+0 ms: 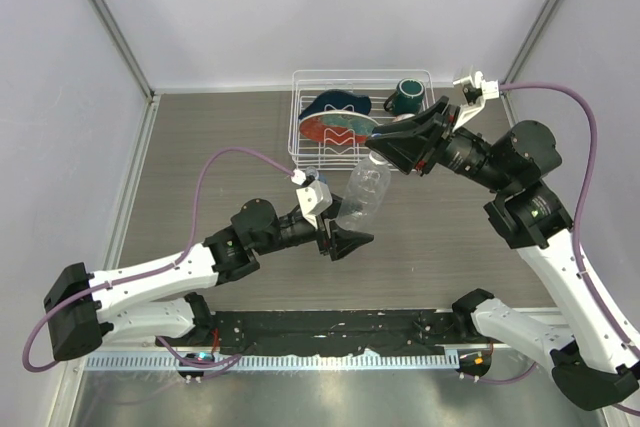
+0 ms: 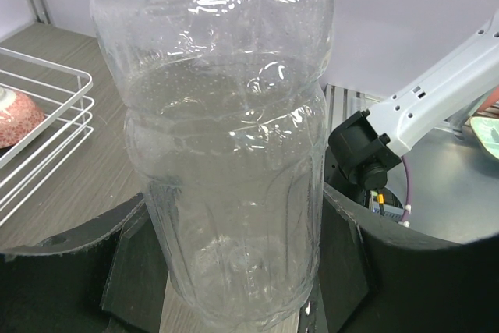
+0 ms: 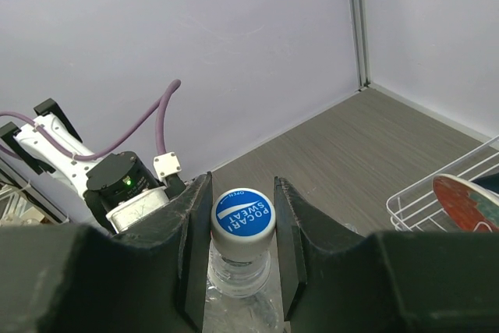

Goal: Screw on the bottle caps

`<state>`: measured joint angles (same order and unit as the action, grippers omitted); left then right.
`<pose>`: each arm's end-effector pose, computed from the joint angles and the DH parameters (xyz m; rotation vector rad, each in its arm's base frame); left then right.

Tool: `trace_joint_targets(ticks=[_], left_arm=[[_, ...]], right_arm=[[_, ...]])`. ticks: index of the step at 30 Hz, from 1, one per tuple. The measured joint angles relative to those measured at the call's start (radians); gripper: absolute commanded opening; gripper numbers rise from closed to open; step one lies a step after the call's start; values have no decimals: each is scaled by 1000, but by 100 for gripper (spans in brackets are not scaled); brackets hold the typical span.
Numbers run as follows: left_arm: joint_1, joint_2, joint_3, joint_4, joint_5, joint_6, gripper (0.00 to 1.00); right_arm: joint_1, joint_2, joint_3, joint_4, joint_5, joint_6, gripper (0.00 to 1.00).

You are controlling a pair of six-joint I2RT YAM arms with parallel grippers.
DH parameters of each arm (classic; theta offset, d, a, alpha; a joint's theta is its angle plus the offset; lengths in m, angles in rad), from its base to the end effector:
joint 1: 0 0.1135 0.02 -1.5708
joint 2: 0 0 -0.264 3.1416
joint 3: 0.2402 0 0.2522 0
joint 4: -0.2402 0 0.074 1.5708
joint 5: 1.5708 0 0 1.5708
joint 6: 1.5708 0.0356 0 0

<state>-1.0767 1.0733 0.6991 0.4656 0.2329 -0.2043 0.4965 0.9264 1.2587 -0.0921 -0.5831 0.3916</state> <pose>0.1123 -0.2259 0.3217 0.8568 1.3554 -1.1907 0.1438 0.1002 0.4859 -0.5943 1.3390 1.1200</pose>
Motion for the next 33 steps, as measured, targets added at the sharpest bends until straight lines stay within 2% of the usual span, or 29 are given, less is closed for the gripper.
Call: trace_joint_targets(ticks=[21, 33], left_arm=[[13, -5, 0, 5, 0, 2, 0], [29, -11, 0, -8, -4, -1, 0]], right_arm=[[0, -26, -18, 11, -3, 5, 1], [0, 4, -46, 71, -34, 30, 1]])
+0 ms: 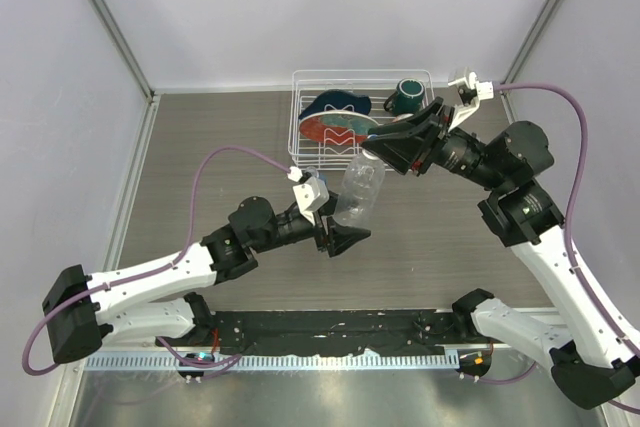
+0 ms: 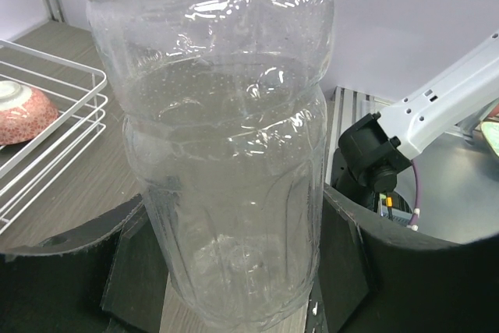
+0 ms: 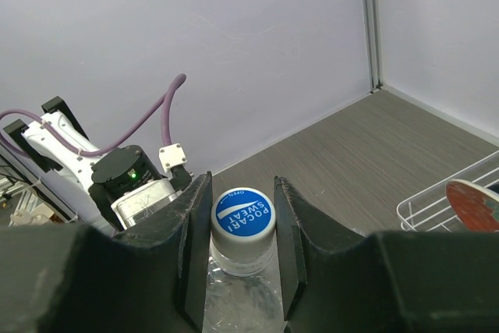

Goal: Screw on the bottle caps

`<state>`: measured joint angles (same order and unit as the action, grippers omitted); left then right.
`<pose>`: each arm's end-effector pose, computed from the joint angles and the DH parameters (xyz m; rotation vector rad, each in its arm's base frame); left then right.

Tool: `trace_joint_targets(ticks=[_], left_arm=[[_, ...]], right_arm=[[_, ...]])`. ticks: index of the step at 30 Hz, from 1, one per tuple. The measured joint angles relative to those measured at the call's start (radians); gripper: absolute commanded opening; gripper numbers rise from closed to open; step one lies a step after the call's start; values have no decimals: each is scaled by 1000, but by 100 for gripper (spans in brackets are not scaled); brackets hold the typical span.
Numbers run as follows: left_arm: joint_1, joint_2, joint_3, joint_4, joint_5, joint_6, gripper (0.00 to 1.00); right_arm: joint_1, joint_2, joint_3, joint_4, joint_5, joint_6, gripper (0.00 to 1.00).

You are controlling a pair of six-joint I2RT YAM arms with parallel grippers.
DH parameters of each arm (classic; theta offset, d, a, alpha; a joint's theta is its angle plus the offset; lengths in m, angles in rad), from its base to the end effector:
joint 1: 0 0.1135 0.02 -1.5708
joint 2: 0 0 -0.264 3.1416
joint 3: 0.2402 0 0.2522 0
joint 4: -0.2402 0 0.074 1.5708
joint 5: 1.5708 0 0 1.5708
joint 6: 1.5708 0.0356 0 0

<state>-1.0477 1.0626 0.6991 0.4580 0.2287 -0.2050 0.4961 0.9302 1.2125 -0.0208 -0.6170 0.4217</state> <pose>0.1179 -0.2206 0.3234 0.8294 1.3621 -1.1667 0.1488 0.1039 0.4777 -0.6091 1.3255 1.1624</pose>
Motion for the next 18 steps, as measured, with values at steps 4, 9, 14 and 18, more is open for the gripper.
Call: trace_joint_targets(ticks=[4, 9, 14, 18], left_arm=[[7, 0, 0, -3, 0, 2, 0], [11, 0, 0, -2, -1, 4, 0], [16, 9, 0, 0, -23, 33, 0], [18, 20, 6, -2, -63, 63, 0]], right_arm=[[0, 8, -3, 16, -4, 2, 1], [0, 8, -13, 35, -3, 5, 1], [4, 8, -18, 37, 14, 5, 1], [18, 8, -18, 21, 70, -6, 1]])
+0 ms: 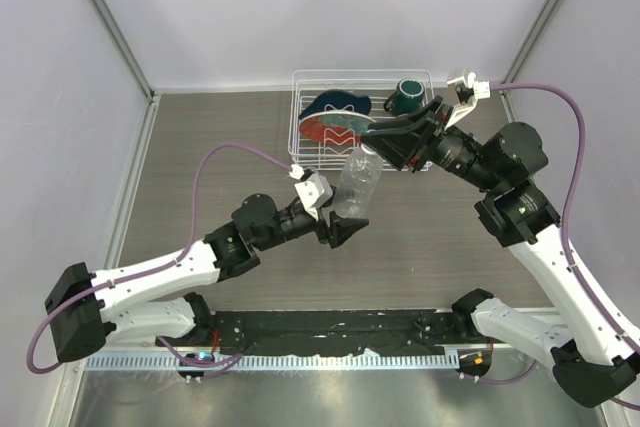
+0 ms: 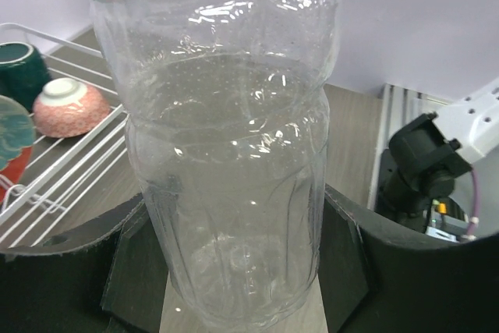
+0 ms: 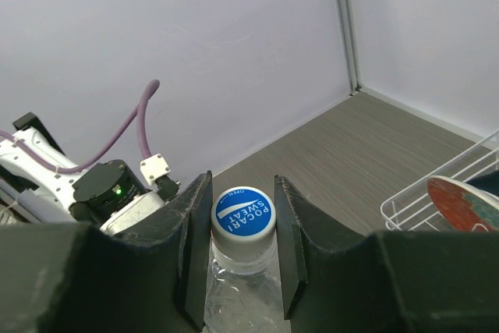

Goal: Screw on the bottle caps

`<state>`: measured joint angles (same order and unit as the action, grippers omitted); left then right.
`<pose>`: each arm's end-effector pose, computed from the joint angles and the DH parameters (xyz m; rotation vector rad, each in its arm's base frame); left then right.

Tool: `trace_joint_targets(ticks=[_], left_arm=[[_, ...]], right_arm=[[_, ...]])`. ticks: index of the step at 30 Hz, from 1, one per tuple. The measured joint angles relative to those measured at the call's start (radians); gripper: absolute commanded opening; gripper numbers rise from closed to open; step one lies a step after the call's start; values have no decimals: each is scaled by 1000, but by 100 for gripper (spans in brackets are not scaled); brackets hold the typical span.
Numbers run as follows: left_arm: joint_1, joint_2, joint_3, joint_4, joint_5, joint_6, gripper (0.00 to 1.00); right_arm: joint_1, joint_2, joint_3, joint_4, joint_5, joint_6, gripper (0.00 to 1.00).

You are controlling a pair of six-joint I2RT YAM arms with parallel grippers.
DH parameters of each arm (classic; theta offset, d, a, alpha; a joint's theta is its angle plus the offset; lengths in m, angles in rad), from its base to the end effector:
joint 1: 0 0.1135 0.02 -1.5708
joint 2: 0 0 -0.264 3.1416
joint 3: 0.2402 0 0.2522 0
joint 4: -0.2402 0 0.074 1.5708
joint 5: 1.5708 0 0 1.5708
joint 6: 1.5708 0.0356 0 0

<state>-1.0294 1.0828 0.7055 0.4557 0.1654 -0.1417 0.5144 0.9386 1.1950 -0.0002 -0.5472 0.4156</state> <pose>0.1263 -0.2214 0.3208 0.8075 1.3679 -1.0550 0.1535 0.1080 0.4731 -0.5609 1.3336 1.1311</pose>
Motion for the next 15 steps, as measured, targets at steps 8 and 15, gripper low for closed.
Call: trace_joint_targets(ticks=[8, 15], left_arm=[[2, 47, 39, -27, -134, 72, 0], [3, 87, 88, -76, -220, 72, 0]], right_arm=[[58, 0, -2, -25, 165, -49, 1], [126, 5, -3, -36, 264, -95, 1]])
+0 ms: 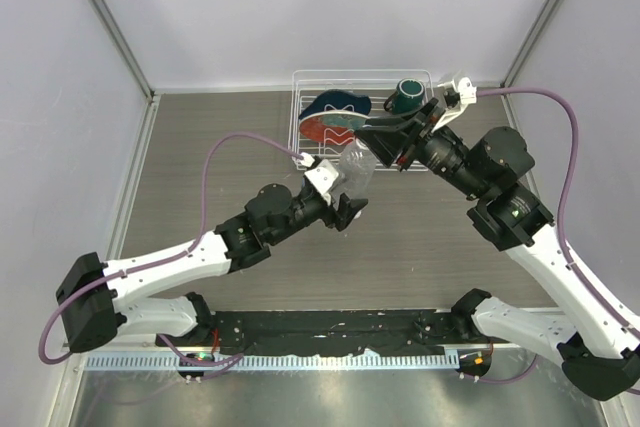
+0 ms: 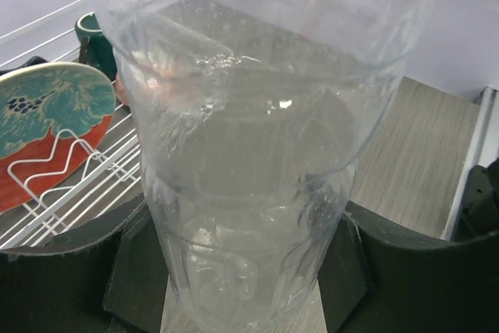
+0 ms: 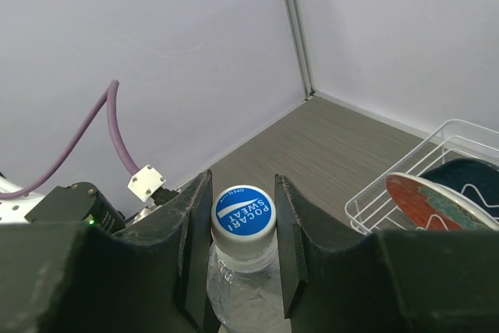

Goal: Screw on the bottle caps

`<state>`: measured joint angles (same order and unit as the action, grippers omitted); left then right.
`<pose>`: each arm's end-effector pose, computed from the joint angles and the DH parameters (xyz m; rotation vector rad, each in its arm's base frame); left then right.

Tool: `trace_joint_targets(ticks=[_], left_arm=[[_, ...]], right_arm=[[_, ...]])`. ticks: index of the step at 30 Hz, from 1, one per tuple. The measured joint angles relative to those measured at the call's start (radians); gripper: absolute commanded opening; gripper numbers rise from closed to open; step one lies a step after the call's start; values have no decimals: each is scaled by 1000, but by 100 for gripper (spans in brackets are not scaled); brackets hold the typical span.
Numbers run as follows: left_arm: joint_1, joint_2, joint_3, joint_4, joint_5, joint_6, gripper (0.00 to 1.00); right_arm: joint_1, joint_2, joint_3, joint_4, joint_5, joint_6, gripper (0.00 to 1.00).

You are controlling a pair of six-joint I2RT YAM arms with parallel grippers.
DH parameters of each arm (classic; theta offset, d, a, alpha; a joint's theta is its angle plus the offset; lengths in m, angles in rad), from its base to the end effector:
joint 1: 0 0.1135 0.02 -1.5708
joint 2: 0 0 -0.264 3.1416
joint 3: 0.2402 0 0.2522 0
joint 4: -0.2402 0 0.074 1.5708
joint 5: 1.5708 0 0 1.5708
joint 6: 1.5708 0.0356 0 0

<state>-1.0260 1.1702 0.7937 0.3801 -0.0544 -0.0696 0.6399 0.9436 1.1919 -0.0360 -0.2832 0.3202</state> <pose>0.1449 -0.2354 0.3227 0.7089 1.4640 -0.8121 0.1493 0.1235 0.4684 -0.4726 1.3594 0.9898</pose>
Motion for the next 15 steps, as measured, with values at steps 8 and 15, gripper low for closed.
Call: trace_joint_targets(ticks=[8, 15], left_arm=[[0, 48, 61, -69, -77, -1, 0], [0, 48, 61, -114, -82, -10, 0]], right_arm=[[46, 15, 0, -5, 124, -56, 1], [58, 26, 6, -52, 159, -100, 1]])
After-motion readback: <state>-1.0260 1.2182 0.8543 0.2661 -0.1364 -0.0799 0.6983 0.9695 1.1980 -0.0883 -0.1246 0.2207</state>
